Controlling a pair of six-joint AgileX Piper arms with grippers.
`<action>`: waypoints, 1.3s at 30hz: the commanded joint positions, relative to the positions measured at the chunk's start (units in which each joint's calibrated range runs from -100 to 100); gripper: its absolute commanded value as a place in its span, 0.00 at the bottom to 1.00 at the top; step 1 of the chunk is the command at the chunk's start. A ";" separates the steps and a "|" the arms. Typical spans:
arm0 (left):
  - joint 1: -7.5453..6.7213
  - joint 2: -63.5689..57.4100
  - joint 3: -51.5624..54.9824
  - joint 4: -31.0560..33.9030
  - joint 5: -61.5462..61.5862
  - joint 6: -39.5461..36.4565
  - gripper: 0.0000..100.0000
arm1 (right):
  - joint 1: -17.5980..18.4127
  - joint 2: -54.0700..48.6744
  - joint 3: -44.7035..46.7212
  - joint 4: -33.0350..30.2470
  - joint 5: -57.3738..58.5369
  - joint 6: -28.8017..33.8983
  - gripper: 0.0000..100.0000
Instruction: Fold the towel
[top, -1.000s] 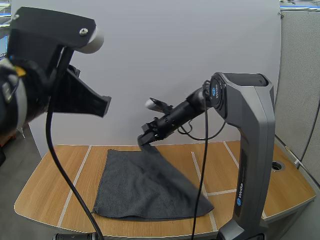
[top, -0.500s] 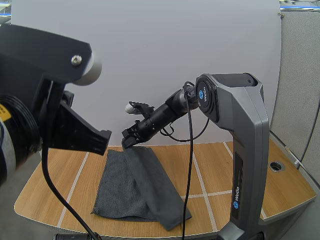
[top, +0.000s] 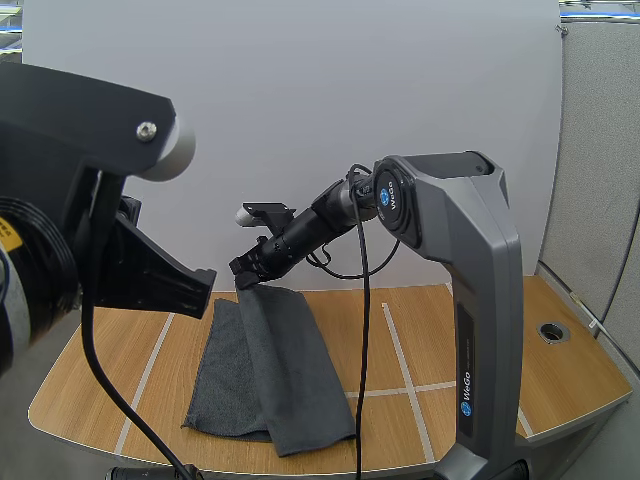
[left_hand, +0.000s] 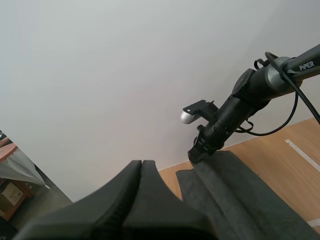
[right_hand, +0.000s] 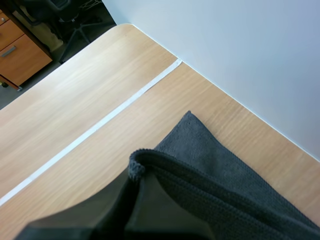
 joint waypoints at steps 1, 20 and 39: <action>0.09 -0.14 -0.03 0.44 -0.01 -0.34 0.00 | 0.50 1.07 -2.73 -0.03 -0.12 0.98 0.00; 0.09 -0.14 -0.03 1.72 2.72 -1.85 0.00 | 2.33 9.46 -8.28 -1.47 -7.06 2.36 0.00; 0.09 -0.14 -0.03 1.72 2.72 -2.89 0.00 | 2.39 11.71 -8.28 -1.20 -10.77 1.99 0.70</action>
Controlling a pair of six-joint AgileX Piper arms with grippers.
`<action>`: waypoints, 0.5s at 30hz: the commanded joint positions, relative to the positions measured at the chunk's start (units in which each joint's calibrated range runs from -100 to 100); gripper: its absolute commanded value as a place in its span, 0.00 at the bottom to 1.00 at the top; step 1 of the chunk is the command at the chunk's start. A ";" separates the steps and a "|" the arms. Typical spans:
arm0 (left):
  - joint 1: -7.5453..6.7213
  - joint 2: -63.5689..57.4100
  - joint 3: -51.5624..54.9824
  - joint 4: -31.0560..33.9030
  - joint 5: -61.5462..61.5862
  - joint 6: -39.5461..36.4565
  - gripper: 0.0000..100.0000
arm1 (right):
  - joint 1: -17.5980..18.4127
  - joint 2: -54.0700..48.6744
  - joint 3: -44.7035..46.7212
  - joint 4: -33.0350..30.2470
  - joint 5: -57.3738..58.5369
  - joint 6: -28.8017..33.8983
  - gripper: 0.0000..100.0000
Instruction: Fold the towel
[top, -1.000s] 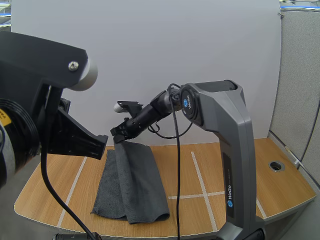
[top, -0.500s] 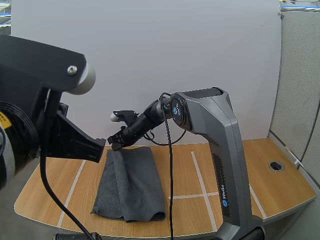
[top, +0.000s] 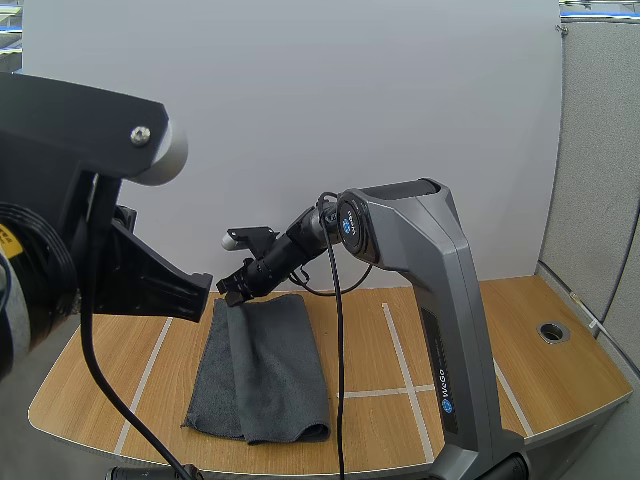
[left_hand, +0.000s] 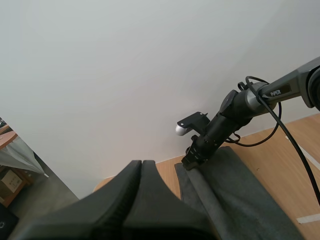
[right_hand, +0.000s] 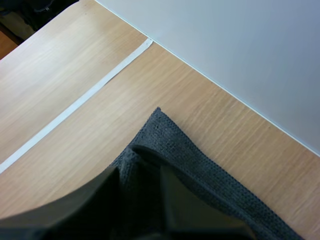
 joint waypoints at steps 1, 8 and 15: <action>0.09 -0.14 -0.03 0.20 0.38 -0.74 0.00 | 0.10 -0.66 -0.52 0.07 -0.37 -0.28 0.76; 0.09 -0.14 -0.03 1.42 0.38 -1.21 0.00 | 0.07 -5.99 -1.20 -3.95 2.41 2.71 1.00; 0.09 -0.14 3.19 2.91 0.38 -1.21 0.00 | -1.16 -13.27 -0.45 -9.99 14.90 6.66 1.00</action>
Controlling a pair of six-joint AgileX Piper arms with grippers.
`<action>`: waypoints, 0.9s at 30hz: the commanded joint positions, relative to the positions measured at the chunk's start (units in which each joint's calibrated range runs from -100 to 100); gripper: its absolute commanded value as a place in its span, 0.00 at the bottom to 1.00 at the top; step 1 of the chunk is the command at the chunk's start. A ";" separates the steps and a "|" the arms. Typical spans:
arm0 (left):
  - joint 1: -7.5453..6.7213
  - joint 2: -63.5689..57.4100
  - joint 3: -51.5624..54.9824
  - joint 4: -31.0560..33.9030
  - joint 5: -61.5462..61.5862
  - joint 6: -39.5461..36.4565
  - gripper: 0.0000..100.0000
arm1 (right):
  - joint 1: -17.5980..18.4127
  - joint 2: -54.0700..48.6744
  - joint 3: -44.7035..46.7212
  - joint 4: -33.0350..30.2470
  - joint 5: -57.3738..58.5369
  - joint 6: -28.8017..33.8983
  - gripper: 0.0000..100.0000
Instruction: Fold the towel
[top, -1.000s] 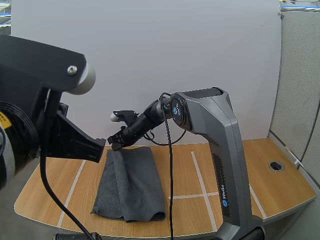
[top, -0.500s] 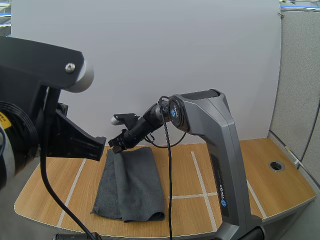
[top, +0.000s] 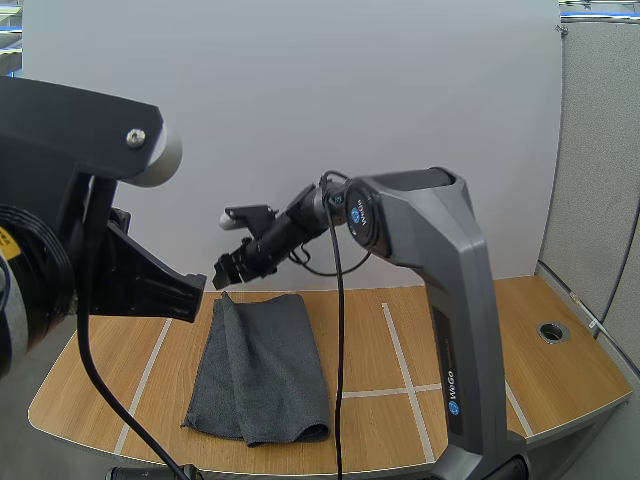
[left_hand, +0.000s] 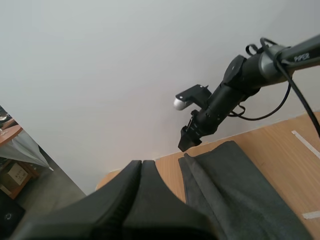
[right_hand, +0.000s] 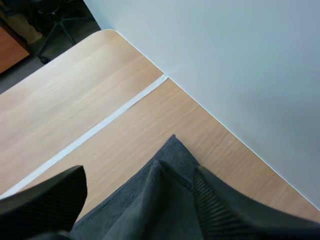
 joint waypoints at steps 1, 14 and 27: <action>0.01 -0.14 3.84 1.49 0.18 -0.67 0.00 | -1.45 -7.17 0.99 -4.96 14.25 3.03 1.00; -1.11 0.94 20.31 -2.94 0.18 -0.57 0.00 | -7.72 -27.80 17.83 -9.64 31.29 2.61 0.00; -2.72 0.94 27.64 -5.60 -4.21 1.27 0.00 | -9.38 -60.92 36.13 -14.79 32.57 3.25 0.00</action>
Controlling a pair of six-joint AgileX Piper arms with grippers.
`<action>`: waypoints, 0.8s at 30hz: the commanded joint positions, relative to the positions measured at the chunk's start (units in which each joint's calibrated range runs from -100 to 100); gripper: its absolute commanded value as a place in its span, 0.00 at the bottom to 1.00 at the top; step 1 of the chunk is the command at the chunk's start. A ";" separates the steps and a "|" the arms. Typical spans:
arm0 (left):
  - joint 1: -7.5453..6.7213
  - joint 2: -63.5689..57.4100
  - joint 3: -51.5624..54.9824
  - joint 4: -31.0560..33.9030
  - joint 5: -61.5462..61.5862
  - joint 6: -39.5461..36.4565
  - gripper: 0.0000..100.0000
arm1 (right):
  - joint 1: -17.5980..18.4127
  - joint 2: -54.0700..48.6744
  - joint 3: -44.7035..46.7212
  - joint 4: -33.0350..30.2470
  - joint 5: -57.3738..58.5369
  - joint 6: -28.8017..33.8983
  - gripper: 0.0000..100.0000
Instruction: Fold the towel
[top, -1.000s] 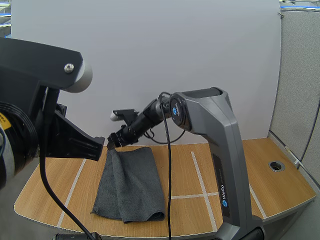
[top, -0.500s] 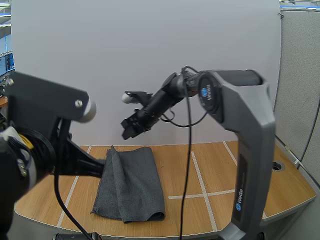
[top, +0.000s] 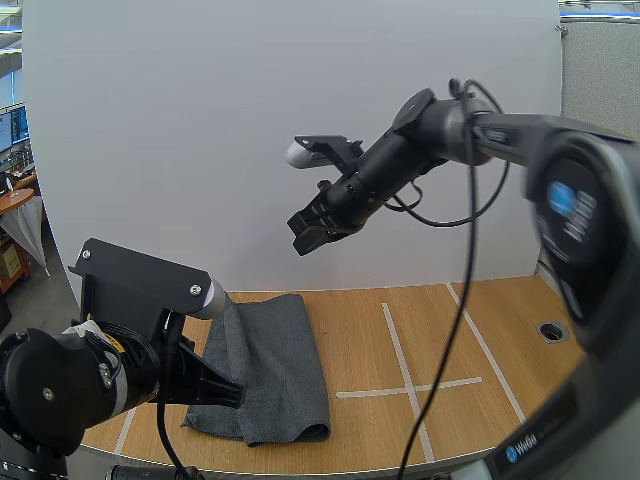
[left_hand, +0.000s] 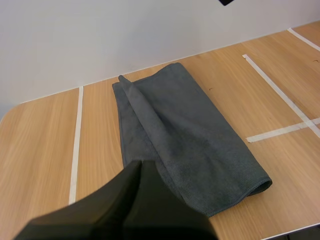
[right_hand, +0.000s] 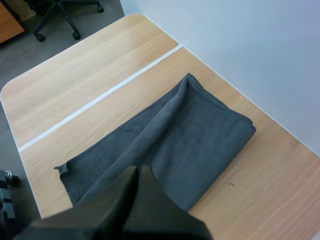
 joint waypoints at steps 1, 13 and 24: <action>-0.30 0.18 1.62 -1.21 -3.26 1.48 0.00 | -0.17 -9.34 4.67 -1.50 1.09 0.41 0.00; -2.63 8.95 2.05 -1.06 -8.60 1.57 0.00 | -0.17 -38.27 13.48 -4.97 1.09 6.28 0.00; -2.63 28.64 2.05 -0.40 -20.58 5.74 0.00 | -0.17 -53.34 13.48 -12.81 1.09 12.25 0.00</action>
